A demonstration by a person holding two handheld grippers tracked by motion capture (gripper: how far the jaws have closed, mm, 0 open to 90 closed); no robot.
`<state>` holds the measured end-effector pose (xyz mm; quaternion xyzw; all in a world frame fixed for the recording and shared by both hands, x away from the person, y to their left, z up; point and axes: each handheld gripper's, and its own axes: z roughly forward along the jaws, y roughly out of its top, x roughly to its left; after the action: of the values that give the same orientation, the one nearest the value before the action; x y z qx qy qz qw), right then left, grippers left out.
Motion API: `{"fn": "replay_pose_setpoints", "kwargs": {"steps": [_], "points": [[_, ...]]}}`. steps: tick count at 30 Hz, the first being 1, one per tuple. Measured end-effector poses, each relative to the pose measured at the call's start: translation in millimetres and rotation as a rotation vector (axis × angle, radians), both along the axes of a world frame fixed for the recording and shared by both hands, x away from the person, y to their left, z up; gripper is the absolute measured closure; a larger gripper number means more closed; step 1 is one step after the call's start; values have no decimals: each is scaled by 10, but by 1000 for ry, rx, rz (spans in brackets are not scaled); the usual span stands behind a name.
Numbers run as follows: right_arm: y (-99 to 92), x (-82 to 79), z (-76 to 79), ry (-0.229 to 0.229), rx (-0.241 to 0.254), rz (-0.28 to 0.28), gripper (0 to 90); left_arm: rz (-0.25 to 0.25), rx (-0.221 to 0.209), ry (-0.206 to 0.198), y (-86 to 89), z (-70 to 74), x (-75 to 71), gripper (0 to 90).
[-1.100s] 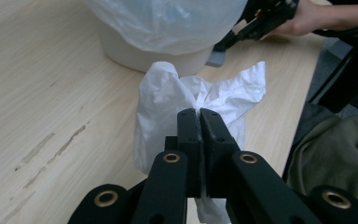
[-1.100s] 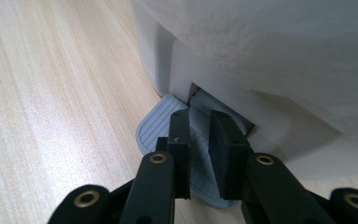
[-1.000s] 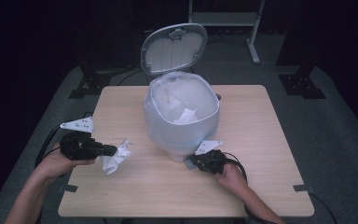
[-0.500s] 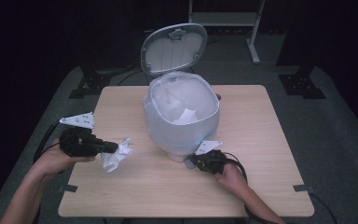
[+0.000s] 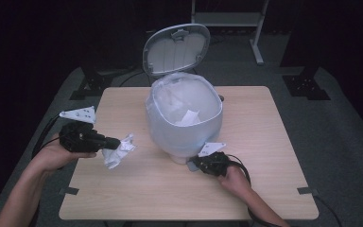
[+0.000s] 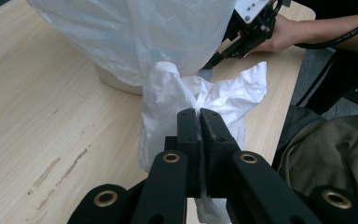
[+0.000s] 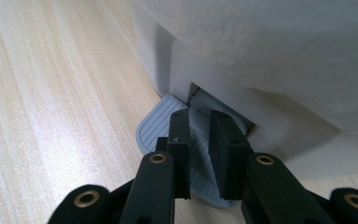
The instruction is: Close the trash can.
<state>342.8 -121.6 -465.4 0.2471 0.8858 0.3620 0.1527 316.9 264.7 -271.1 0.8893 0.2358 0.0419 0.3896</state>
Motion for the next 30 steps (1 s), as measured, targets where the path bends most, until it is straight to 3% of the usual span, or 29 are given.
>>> {"fn": "replay_pose_setpoints", "kwargs": {"steps": [30], "points": [[-2,4,2,5,0,-1,778,7,24,-22,-86,423,23,874]]}}
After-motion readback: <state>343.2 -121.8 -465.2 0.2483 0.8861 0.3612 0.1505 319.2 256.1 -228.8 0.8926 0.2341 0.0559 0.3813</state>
